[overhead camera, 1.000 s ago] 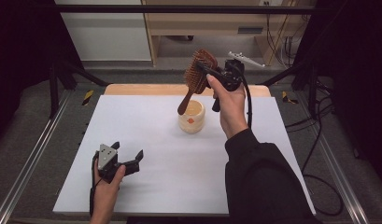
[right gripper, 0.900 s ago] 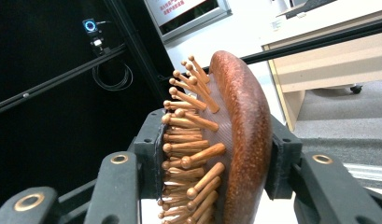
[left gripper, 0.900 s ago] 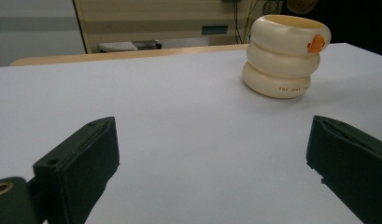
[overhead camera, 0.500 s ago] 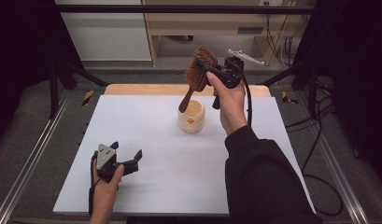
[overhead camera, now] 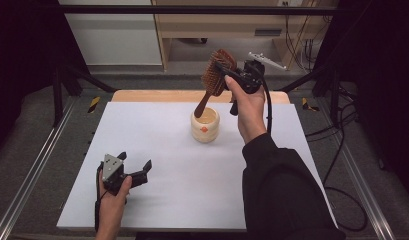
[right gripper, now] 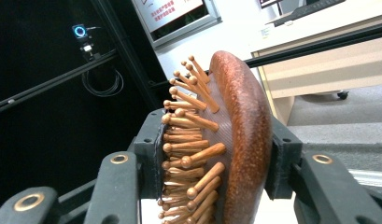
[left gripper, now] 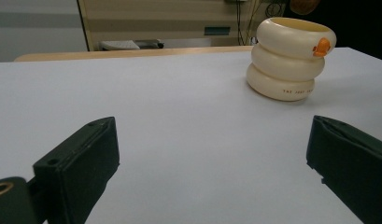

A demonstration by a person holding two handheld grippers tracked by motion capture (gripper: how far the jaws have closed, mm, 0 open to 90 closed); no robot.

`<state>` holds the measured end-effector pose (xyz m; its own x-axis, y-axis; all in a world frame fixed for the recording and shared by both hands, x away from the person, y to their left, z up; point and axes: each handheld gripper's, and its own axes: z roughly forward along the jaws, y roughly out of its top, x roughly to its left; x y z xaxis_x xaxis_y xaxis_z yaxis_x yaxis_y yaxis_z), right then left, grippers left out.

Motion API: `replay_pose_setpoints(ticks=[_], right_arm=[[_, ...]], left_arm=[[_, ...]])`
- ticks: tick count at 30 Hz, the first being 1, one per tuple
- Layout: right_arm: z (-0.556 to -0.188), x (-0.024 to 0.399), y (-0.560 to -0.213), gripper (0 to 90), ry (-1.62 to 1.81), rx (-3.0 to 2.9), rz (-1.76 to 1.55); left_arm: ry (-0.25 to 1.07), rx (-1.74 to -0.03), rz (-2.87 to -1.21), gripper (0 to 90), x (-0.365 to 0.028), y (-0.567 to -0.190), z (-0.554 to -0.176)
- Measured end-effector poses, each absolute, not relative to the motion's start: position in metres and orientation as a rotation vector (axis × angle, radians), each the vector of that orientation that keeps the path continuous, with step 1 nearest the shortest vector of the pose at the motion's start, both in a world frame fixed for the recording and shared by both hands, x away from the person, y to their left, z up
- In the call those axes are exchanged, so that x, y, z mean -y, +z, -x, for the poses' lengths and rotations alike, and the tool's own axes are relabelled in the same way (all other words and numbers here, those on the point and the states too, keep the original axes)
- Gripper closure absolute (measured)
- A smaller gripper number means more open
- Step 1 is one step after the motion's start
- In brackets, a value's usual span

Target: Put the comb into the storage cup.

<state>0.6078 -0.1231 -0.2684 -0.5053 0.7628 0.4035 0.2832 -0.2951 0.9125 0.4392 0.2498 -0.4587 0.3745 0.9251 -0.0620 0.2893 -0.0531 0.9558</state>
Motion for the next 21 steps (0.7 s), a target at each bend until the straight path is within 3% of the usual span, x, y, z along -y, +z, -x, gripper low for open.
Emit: replay_pose_setpoints(ticks=[21], right_arm=[[-0.6147, 0.1275, -0.2729, 50.9, 1.825, -1.560, -1.291]], left_arm=[[0.750, -1.117, -1.581, 2.8, -0.2504, -0.4591, -0.4401]])
